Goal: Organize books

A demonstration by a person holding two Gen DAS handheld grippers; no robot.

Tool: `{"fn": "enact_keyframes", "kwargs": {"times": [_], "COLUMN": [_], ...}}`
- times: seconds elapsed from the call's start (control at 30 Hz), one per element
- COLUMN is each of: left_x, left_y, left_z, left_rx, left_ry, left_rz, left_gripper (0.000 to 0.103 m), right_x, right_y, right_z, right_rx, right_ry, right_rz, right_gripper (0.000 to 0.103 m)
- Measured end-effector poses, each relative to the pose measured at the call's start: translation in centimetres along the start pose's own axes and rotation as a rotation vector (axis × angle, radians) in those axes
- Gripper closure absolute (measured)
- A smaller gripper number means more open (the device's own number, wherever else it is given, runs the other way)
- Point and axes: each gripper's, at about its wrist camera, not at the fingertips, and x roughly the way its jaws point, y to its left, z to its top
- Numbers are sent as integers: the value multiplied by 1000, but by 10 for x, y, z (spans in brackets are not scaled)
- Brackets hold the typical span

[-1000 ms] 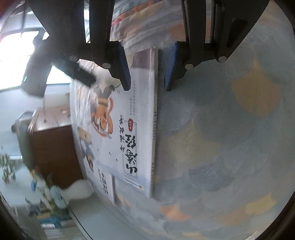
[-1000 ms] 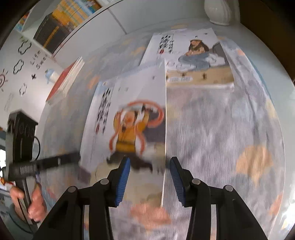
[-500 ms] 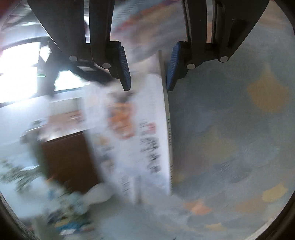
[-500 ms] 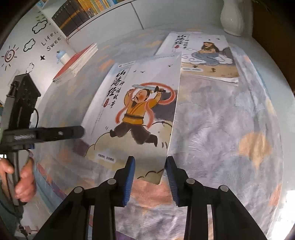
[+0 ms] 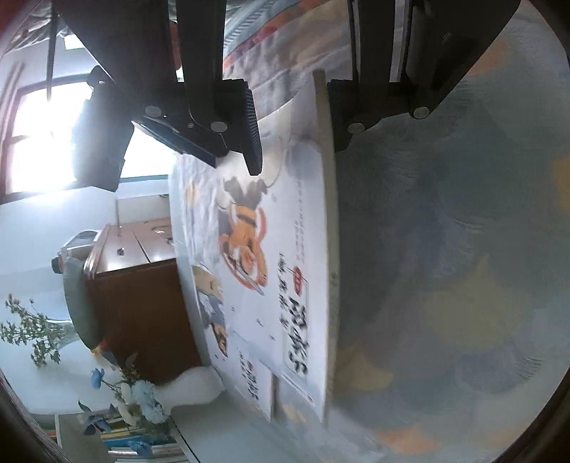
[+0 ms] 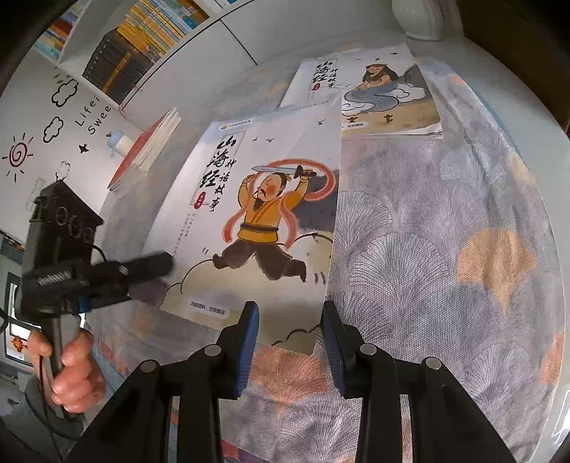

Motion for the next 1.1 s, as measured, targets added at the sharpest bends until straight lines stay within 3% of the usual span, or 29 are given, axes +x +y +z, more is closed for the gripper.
{"fn": "enact_keyframes", "kwargs": {"times": [0.1, 0.17, 0.27, 0.33, 0.53, 0.57, 0.6, 0.7, 0.87, 1.1], "left_x": [-6, -14, -22, -23, -15, -13, -11, -15, -15, -13], "left_y": [-8, -11, -11, -9, -10, -10, -12, -9, -6, -4], "left_z": [6, 8, 17, 19, 20, 19, 21, 23, 24, 30], "left_rx": [-21, -40, -83, -109, -127, -123, -115, -66, 32, 148], "left_ry": [-15, -28, -29, -26, 1, 6, 1, 0, 41, 137], "left_rz": [-96, -174, -284, -337, -350, -327, -299, -167, -9, 84], "left_gripper": [80, 80, 80, 80, 80, 80, 80, 80, 80, 80], "right_x": [2, -1, -8, -11, 7, 11, 14, 17, 5, 3], "right_y": [-3, -16, -41, -55, -63, -63, -59, -47, -13, 25], "right_z": [7, 9, 5, 4, 12, 16, 18, 24, 28, 30], "right_rx": [41, 128, 305, 405, 517, 524, 527, 474, 208, -32], "right_ry": [29, 67, 72, 49, 19, 0, -10, -19, -24, -20], "right_rz": [33, 107, 263, 374, 514, 511, 512, 448, 239, 76], "right_gripper": [67, 63, 48, 46, 44, 49, 61, 73, 74, 75]}}
